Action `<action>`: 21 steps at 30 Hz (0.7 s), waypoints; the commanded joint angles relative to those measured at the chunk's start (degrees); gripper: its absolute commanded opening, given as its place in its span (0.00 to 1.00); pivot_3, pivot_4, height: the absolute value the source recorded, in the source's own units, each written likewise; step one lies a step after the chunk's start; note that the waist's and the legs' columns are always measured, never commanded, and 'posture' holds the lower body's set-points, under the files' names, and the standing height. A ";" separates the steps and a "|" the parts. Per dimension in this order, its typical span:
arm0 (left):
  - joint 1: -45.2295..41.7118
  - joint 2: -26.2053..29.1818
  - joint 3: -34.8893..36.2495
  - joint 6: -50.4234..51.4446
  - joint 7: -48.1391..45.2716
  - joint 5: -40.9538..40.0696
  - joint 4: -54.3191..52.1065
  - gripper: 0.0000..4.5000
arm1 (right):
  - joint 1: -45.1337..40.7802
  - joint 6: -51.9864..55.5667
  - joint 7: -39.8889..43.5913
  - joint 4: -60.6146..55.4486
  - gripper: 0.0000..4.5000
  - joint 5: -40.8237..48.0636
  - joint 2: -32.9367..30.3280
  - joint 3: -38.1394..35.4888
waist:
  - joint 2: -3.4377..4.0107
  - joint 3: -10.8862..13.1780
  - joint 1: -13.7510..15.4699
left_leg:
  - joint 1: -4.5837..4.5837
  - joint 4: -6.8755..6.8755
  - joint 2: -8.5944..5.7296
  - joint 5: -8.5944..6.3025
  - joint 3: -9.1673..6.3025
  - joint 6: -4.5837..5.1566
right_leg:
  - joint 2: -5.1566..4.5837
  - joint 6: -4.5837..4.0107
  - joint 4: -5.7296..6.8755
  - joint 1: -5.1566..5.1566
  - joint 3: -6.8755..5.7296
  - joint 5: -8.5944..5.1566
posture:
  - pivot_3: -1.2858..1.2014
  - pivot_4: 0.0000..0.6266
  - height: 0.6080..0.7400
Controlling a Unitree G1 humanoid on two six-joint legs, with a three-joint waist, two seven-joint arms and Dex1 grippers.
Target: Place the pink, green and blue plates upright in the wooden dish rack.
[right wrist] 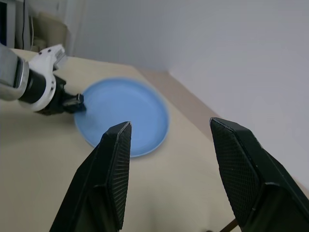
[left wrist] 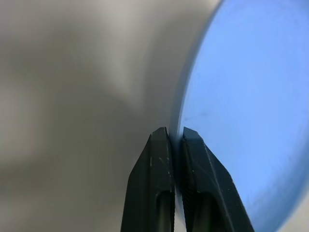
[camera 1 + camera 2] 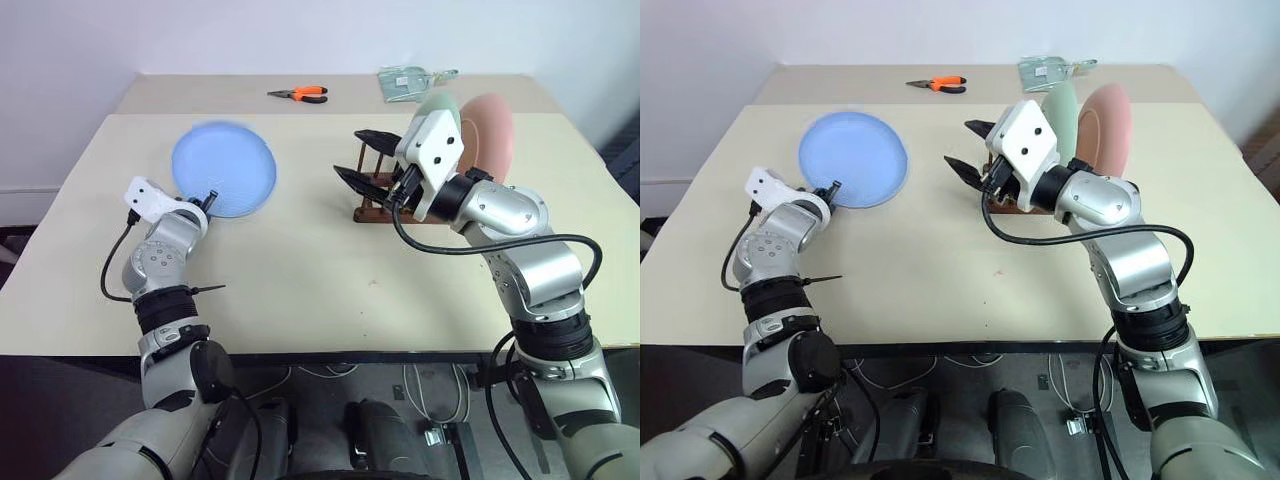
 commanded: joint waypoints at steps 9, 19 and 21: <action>-1.21 2.02 -19.98 7.22 -9.58 3.02 -23.07 0.00 | -4.02 -30.42 -4.96 13.87 1.00 -36.26 -5.33 17.97 | 0.00 0.00 -0.44 | 0.03 -0.03 -0.01 0.04 0.01 -0.09 | 0.01 -0.01 -0.01 0.00 0.05 0.00 | 0.52 0.24 1.00; -4.27 -3.78 -13.05 22.14 -0.08 -7.00 -30.50 0.00 | -8.47 -39.51 -13.01 26.07 0.94 -47.69 -3.97 17.59 | -0.02 0.02 -0.43 | 0.02 -0.02 0.00 0.06 0.01 -0.12 | 0.03 0.00 0.01 -0.02 0.06 0.00 | 0.52 0.24 1.00; -5.02 -4.21 -11.92 23.28 0.88 -8.25 -30.62 0.00 | -8.30 -40.29 -13.25 26.69 0.82 -48.81 -4.00 17.46 | -0.02 0.02 -0.43 | 0.02 -0.02 -0.01 0.07 0.01 -0.13 | 0.03 0.00 0.01 -0.02 0.06 0.00 | 0.52 0.24 1.00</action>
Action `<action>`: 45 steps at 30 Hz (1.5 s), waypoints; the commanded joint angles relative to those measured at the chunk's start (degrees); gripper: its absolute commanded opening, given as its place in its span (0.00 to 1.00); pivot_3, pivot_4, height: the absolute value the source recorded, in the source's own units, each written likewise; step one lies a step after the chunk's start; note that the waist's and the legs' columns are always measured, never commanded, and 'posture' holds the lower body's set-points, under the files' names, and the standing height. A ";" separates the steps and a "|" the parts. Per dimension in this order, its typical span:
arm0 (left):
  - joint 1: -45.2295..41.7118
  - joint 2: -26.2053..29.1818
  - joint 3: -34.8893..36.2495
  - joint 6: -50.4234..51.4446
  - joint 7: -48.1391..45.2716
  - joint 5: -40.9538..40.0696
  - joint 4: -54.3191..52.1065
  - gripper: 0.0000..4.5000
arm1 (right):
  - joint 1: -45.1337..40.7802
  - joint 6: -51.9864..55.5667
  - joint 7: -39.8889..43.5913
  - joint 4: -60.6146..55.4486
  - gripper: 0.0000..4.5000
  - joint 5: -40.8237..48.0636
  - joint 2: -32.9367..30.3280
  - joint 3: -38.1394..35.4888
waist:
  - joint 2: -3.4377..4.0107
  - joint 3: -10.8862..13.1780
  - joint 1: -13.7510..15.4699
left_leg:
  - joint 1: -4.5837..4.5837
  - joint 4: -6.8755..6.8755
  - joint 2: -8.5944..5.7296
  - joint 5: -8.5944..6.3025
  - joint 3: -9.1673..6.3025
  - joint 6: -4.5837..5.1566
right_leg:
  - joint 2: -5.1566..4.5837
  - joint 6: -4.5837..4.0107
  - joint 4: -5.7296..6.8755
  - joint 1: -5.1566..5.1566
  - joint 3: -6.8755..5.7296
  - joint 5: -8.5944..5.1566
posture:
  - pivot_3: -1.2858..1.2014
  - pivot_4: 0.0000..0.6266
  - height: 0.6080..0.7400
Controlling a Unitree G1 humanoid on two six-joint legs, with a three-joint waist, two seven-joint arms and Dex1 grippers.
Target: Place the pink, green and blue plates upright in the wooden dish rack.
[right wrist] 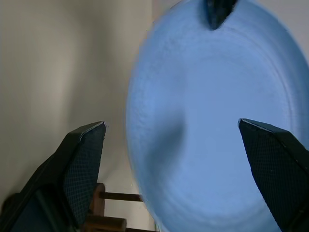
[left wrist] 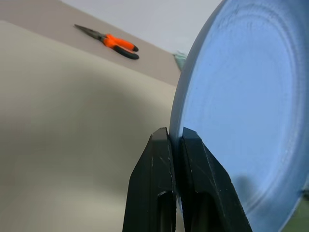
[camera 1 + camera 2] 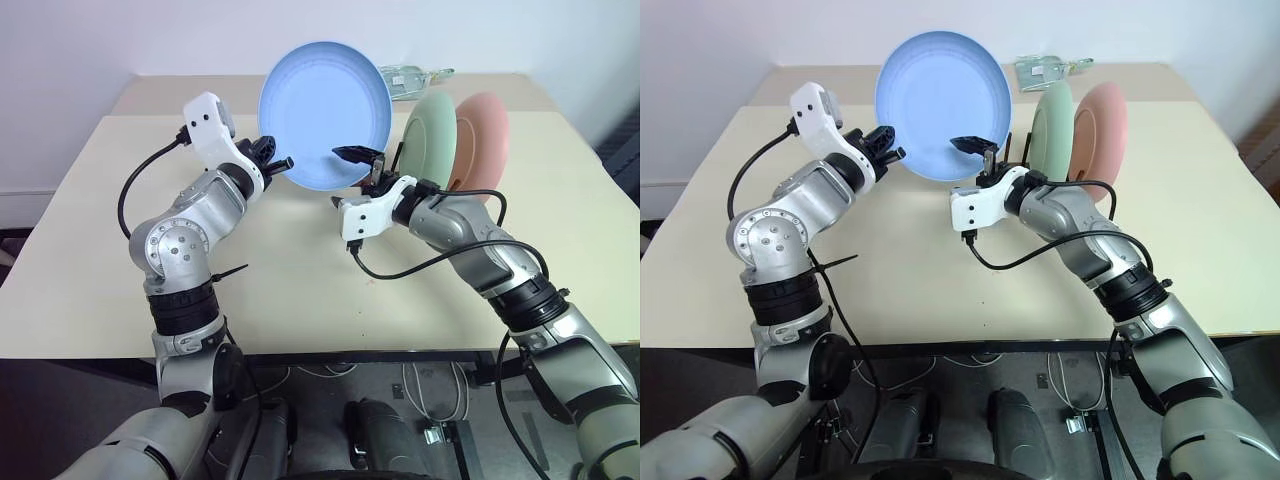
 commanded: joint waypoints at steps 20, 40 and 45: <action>-7.63 3.78 12.59 -16.71 5.72 0.05 5.01 0.66 | -0.01 -4.46 -3.11 -1.86 0.00 -4.86 0.23 -4.14 | -0.04 0.03 -0.23 | 0.01 -0.01 -0.01 0.09 0.01 -0.15 | 0.05 0.00 0.01 0.00 0.01 0.00 | 0.52 0.24 1.00; 29.84 23.89 -23.69 -34.48 -51.43 12.77 -6.95 0.66 | -0.93 57.55 4.49 -21.86 0.00 79.89 11.80 -36.44 | 0.00 0.02 -0.35 | 0.06 -0.21 0.01 -0.19 -0.12 0.31 | -0.25 -0.17 -0.08 -0.01 -0.05 0.01 | 0.52 0.24 1.00; 30.83 24.33 -23.67 -31.49 -54.97 9.80 -10.33 0.66 | -1.32 61.21 2.88 -19.33 0.00 82.97 11.85 -38.83 | 0.04 0.01 -1.17 | 0.06 -0.25 0.01 -0.19 -0.10 0.33 | -0.23 -0.17 -0.08 -0.02 -0.05 0.01 | 0.52 0.24 1.00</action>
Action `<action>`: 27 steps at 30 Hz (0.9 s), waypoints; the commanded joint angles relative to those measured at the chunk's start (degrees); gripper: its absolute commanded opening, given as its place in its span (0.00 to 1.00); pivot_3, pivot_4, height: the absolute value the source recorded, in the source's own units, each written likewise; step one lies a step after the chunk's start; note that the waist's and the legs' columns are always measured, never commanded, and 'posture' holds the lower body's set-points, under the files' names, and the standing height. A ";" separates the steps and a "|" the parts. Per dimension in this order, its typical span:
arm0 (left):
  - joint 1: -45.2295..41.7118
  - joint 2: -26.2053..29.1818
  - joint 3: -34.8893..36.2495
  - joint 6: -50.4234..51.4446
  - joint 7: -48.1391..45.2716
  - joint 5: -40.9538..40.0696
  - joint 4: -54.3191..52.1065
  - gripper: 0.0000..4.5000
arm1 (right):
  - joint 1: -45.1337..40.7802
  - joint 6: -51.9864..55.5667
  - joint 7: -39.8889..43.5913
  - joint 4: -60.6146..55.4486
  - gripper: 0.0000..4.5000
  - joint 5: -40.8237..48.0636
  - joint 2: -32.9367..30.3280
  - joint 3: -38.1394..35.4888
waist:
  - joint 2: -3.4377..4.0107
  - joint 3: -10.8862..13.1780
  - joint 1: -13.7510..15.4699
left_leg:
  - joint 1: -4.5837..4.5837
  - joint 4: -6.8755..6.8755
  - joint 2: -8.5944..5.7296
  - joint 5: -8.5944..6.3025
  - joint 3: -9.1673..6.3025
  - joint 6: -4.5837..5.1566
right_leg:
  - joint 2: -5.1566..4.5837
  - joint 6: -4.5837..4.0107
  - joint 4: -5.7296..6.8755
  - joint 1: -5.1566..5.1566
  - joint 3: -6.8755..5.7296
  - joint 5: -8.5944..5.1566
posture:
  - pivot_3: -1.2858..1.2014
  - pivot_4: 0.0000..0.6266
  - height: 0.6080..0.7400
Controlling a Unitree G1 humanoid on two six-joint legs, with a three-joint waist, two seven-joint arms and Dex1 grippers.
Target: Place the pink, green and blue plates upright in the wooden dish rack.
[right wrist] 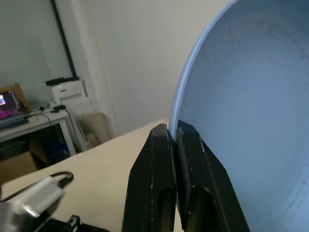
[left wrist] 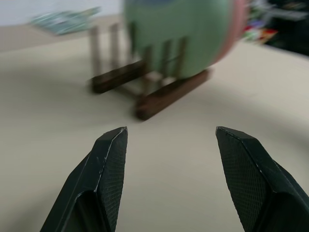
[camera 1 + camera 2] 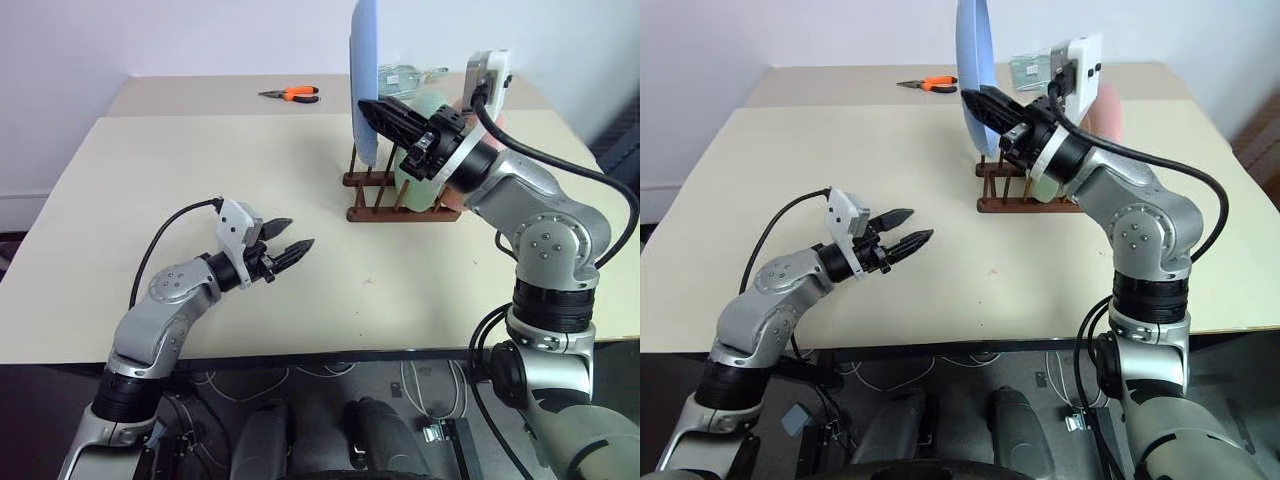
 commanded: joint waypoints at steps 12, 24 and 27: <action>1.83 1.43 -0.50 3.65 -3.18 -1.13 -6.38 0.66 | -3.55 4.23 -1.30 11.33 0.00 4.60 0.19 -4.87 | 0.02 -0.01 -0.02 | 0.00 0.02 0.00 0.00 0.03 0.02 | 0.06 0.02 0.01 0.01 0.00 0.01 | 0.52 0.24 1.00; 1.92 1.35 -1.04 3.67 -2.82 0.45 -6.67 0.66 | -11.04 4.69 1.12 27.13 0.00 1.43 -0.87 -5.43 | 0.01 -0.01 -0.04 | 0.00 0.04 0.01 0.00 0.06 0.03 | 0.10 0.02 0.03 0.01 0.02 0.01 | 0.52 0.24 1.00; 2.22 1.54 -1.03 3.52 -2.74 0.88 -6.76 0.66 | -11.07 4.53 3.49 25.49 0.00 1.43 -1.31 -5.48 | 0.02 -0.01 -0.04 | 0.00 0.04 0.01 0.00 0.06 0.03 | 0.10 0.02 0.03 0.01 0.01 0.01 | 0.52 0.24 1.00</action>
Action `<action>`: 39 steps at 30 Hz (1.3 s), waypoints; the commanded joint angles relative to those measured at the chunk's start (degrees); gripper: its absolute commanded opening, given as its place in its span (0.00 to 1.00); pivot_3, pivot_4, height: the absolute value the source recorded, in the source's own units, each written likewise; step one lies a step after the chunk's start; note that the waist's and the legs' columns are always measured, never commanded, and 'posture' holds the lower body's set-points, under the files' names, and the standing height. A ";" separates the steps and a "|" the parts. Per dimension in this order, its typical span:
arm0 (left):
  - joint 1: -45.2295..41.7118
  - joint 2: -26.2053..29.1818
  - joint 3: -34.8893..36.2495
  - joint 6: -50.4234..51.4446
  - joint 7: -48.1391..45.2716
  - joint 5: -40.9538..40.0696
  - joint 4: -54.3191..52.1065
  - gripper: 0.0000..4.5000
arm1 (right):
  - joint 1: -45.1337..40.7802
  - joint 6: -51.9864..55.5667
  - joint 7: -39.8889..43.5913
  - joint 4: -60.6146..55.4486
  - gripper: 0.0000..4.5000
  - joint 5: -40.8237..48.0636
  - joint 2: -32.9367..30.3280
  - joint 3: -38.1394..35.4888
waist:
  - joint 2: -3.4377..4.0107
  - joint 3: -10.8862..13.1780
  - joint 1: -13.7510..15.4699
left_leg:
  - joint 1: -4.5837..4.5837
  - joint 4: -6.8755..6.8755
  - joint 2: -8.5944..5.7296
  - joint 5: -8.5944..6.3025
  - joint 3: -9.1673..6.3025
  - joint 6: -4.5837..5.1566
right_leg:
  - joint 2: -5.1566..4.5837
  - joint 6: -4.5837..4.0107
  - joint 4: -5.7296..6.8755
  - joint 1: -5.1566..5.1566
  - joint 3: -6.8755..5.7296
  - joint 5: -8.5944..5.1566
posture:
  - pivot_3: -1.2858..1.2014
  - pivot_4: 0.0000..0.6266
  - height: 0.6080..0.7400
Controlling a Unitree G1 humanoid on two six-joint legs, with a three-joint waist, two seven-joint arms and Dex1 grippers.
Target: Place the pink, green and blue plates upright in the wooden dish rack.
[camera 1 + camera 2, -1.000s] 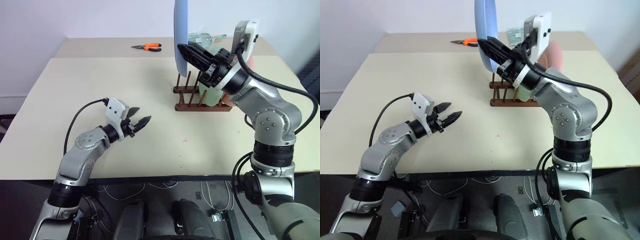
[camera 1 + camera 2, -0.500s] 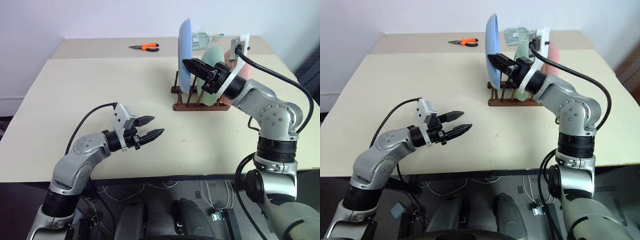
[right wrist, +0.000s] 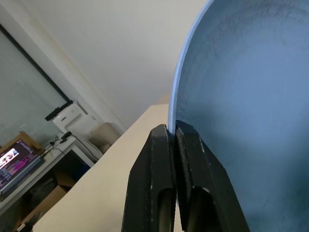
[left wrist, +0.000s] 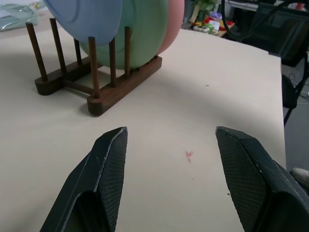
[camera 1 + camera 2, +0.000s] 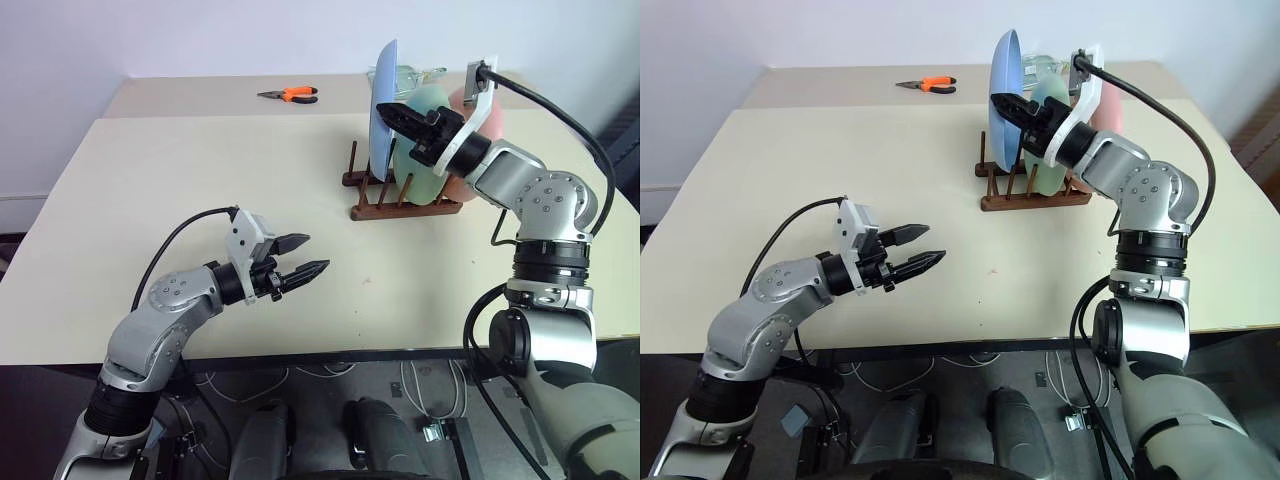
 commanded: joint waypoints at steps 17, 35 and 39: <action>0.38 0.45 0.18 -0.22 -0.35 0.22 -1.87 0.66 | -3.99 1.33 14.92 0.06 0.00 -1.60 -6.38 1.89 | 0.06 0.04 0.03 | 0.00 -0.02 0.03 -0.01 0.00 0.02 | 0.00 0.00 -0.03 -0.01 0.01 0.00 | 0.52 0.24 1.00; 1.79 1.00 0.87 0.11 0.68 0.39 -3.41 0.67 | -11.02 -11.80 22.63 19.00 0.53 -13.94 -5.65 3.92 | 0.13 0.08 0.01 | -0.01 -0.06 0.03 -0.01 0.00 0.01 | -0.02 -0.01 -0.07 -0.02 0.02 0.00 | 0.52 0.24 1.00; 1.73 1.15 0.88 0.36 0.79 0.25 -3.60 0.67 | -10.45 -15.85 23.71 14.72 0.53 -16.99 -6.90 5.30 | 0.18 0.11 0.01 | -0.01 -0.06 0.03 -0.01 0.00 0.01 | -0.02 -0.01 -0.09 -0.02 0.01 0.00 | 0.52 0.24 1.00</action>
